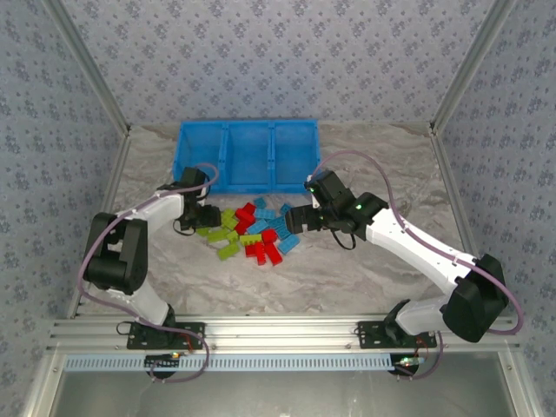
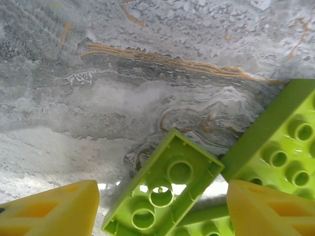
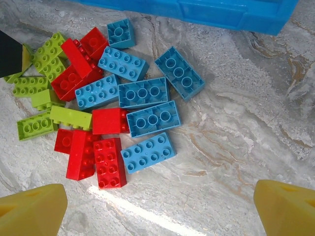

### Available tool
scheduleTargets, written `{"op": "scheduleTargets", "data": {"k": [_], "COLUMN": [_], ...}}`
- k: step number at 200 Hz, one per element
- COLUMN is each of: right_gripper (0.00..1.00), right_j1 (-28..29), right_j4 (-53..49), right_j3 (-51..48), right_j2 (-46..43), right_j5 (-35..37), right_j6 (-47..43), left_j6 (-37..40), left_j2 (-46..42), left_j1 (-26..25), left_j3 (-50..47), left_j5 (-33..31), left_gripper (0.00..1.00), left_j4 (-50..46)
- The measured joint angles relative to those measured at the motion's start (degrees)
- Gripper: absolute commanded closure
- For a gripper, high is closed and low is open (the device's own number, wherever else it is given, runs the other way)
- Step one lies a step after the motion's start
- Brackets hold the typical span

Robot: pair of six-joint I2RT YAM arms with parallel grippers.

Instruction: Sort the legos into containers by color

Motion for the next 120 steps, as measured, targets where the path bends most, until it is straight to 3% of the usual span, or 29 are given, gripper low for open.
{"op": "scheduleTargets", "data": {"k": [26,120], "right_gripper": [0.00,0.00], "right_j1": [0.0,0.7], "right_j4": [-0.1,-1.2], "right_j3": [0.0,1.1], "right_j2": [0.0,0.0], "right_j5": [0.0,0.0], "right_j6": [0.0,0.2], "left_j6": [0.6,0.7], "left_j2": [0.2,2.9], "left_j1": [0.0,0.6], "left_j3": [0.4,0.4], "left_j5": [-0.5,-1.3], "left_gripper": [0.32,0.60], "left_j4": [-0.2,-0.3]}}
